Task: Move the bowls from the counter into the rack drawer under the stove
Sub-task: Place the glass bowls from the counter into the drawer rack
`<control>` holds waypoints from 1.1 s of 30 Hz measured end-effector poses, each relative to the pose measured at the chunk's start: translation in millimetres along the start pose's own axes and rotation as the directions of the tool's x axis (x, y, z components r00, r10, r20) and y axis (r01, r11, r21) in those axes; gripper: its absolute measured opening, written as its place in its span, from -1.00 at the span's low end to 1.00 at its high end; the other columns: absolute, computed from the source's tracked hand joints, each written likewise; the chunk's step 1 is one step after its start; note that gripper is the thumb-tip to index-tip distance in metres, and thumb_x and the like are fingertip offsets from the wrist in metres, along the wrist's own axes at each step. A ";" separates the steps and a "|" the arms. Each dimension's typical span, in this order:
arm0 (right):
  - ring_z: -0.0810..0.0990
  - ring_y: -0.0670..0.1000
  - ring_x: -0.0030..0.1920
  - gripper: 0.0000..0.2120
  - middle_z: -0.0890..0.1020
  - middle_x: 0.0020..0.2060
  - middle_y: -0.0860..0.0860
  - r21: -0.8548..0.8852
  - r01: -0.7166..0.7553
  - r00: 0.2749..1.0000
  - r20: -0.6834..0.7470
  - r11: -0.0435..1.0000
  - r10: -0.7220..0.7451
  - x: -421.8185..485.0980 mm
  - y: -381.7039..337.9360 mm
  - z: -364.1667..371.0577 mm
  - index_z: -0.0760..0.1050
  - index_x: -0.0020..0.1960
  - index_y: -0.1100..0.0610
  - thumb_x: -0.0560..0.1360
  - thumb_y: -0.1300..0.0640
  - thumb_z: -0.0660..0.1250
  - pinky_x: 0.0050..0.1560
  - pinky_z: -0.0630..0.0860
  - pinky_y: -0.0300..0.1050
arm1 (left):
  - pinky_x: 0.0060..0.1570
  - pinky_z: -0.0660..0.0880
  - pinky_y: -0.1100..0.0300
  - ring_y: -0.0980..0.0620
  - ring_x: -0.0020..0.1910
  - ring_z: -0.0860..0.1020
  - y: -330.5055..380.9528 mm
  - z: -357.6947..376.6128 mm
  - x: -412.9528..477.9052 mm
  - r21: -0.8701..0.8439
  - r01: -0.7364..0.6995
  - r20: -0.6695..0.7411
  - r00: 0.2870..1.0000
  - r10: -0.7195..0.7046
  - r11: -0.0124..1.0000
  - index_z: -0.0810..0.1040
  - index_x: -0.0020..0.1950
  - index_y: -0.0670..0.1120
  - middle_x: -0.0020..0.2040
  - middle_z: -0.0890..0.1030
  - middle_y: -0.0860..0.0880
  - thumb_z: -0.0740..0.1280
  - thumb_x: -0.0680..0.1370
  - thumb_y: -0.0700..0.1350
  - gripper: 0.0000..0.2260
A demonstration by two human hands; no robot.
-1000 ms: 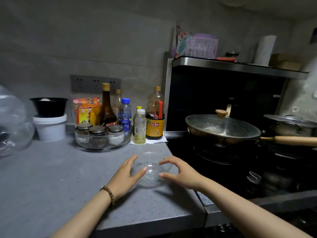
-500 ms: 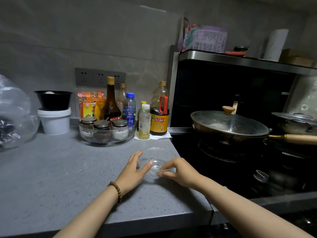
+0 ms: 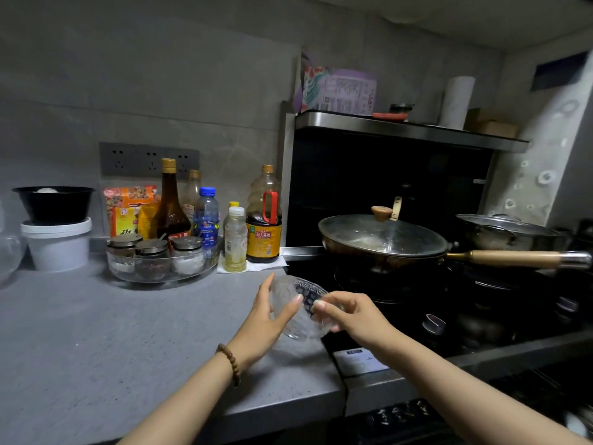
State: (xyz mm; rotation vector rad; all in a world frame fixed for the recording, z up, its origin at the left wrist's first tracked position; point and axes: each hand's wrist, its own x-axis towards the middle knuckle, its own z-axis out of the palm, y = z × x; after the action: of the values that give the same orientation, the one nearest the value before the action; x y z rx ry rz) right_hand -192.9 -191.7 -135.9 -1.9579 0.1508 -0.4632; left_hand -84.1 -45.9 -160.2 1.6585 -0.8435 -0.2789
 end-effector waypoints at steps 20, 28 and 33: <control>0.45 0.03 -0.19 -0.75 0.59 -0.22 0.08 0.107 -0.337 0.915 -0.195 0.935 0.352 -194.9 80.0 -237.8 0.61 -0.16 0.05 0.35 -0.13 0.38 -0.22 0.40 -0.29 | 0.12 0.55 -0.03 0.09 0.08 0.61 41.5 311.8 -9.3 -0.320 0.196 0.476 0.879 -0.022 0.927 0.18 0.36 0.09 0.12 0.58 0.13 0.39 0.28 0.24 -0.27; 0.66 -0.08 -0.08 -0.69 0.71 -0.14 0.02 0.003 -0.472 0.873 -0.142 0.882 0.467 -232.0 152.1 -277.9 0.63 -0.06 0.20 0.39 -0.03 0.34 0.03 0.53 -0.28 | -0.05 0.62 0.03 -0.02 0.15 0.58 -17.2 397.5 -16.9 -0.224 0.375 0.632 0.759 -0.159 0.899 0.10 0.43 0.13 0.30 0.48 -0.02 0.40 0.27 0.28 -0.17; 0.67 0.00 -0.09 -0.73 0.70 -0.09 0.10 0.183 -0.524 0.831 -0.101 0.832 0.546 -233.9 201.9 -287.3 0.61 0.01 0.22 0.39 0.10 0.38 0.02 0.60 -0.20 | -0.15 0.63 0.10 0.03 0.03 0.63 -52.0 431.6 -16.7 -0.139 0.438 0.671 0.701 -0.241 0.888 0.04 0.47 0.14 0.36 0.40 0.01 0.35 0.29 0.31 -0.15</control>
State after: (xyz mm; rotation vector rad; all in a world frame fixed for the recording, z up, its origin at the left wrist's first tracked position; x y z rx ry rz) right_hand -497.5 -449.0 -273.9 -1.6371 0.7274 -0.2349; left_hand -334.3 -357.5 -332.2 1.4292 -0.9185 -1.2425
